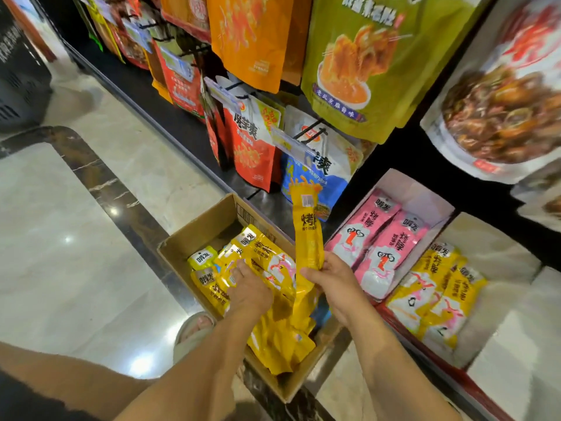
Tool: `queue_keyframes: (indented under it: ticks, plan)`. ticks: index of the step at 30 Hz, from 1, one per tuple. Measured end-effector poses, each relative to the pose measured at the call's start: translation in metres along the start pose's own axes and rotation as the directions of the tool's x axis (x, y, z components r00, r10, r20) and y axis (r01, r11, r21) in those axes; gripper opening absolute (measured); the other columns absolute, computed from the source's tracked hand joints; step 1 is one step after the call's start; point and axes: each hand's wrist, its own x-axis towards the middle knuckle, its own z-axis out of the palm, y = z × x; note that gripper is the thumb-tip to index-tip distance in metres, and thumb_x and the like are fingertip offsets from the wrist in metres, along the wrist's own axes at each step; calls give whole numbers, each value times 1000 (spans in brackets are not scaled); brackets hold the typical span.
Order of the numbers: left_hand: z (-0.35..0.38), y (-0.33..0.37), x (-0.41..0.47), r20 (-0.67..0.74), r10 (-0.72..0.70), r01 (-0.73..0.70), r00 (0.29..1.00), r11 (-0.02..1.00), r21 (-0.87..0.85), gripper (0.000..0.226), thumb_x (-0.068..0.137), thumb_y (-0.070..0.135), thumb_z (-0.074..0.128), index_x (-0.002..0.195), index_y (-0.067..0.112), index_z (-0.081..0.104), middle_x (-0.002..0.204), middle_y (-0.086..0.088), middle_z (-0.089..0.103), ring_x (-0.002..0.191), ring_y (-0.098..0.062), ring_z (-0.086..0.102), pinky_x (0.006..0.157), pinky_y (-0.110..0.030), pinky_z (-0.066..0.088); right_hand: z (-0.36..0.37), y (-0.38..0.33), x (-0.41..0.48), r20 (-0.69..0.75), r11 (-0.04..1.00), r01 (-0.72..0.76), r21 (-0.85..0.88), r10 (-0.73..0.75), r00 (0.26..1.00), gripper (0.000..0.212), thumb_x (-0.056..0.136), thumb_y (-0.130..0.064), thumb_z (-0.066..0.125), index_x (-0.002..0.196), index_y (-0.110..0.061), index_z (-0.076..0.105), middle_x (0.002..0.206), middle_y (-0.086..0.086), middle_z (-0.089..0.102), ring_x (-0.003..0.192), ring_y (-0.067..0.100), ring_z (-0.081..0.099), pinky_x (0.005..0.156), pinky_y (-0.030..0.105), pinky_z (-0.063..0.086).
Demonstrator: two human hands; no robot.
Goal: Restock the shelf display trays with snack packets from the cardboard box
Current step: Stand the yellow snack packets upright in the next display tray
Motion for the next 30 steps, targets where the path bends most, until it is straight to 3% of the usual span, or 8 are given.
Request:
queue_keyframes:
  ticks: [5, 9, 13, 15, 19, 21, 25, 30]
  plan:
    - [-17, 4, -9, -122, 130, -159, 984, 949, -271, 79, 85, 27, 54, 154, 16, 17, 154, -14, 38, 134, -40, 44, 109, -54, 38, -7, -10, -11, 38, 933, -62, 354, 52, 998, 17, 90, 6, 56, 90, -10, 63, 73, 5, 65, 65, 16, 63, 62, 31, 49]
    - [-36, 15, -19, -226, 205, -278, 952, 886, -370, 64, 89, 16, 42, 150, 26, 26, 111, -16, 65, 96, -36, 63, 76, -44, 52, -15, -13, -21, 36, 868, -109, 484, 105, 994, 10, 84, -11, 48, 92, -13, 55, 72, 5, 45, 52, 14, 48, 50, 29, 44]
    - [-46, 34, -34, -241, 293, -376, 925, 793, -479, 57, 95, 8, 36, 144, 38, 34, 95, -11, 65, 79, -29, 61, 68, -43, 49, -26, -14, -32, 64, 790, -111, 603, 91, 994, 23, 87, -20, 45, 79, -13, 66, 67, 4, 37, 50, 15, 37, 46, 28, 36]
    - [-45, 44, -41, -262, 336, -424, 905, 776, -468, 44, 97, 9, 36, 135, 31, 40, 97, -11, 65, 82, -31, 60, 78, -48, 50, -33, -13, -35, 70, 767, -110, 632, 85, 994, 13, 80, -29, 59, 79, -16, 59, 62, 1, 36, 50, 14, 33, 48, 28, 29]
    - [-35, 58, -52, -209, 317, -379, 925, 781, -496, 28, 100, 14, 39, 128, 12, 40, 106, -16, 57, 93, -33, 55, 86, -46, 46, -50, -9, -49, 89, 729, -123, 673, 85, 992, 30, 88, -44, 71, 92, -16, 59, 62, -2, 38, 53, 14, 40, 51, 27, 34]
    - [-29, 64, -55, -186, 306, -358, 934, 788, -501, 22, 99, 13, 39, 120, 9, 41, 97, -13, 52, 85, -29, 49, 86, -47, 46, -58, -9, -58, 76, 725, -119, 679, 92, 993, 31, 88, -38, 70, 104, -12, 62, 66, -1, 43, 55, 14, 46, 53, 28, 41]
    - [-18, 78, -65, -127, 375, -380, 918, 746, -546, 9, 98, 9, 39, 105, 11, 44, 90, -19, 51, 78, -34, 48, 62, -37, 36, -76, -6, -70, 28, 754, -93, 650, 99, 995, 44, 85, -24, 72, 123, -3, 63, 85, 7, 57, 68, 19, 61, 61, 34, 52]
    - [-4, 97, -77, -43, 487, -424, 872, 710, -562, 22, 94, 11, 42, 103, 25, 56, 97, -8, 68, 92, -30, 64, 79, -43, 52, -90, -6, -86, -33, 770, -23, 637, 57, 998, 31, 101, -12, 49, 128, -16, 65, 81, 7, 62, 67, 20, 63, 64, 35, 51]
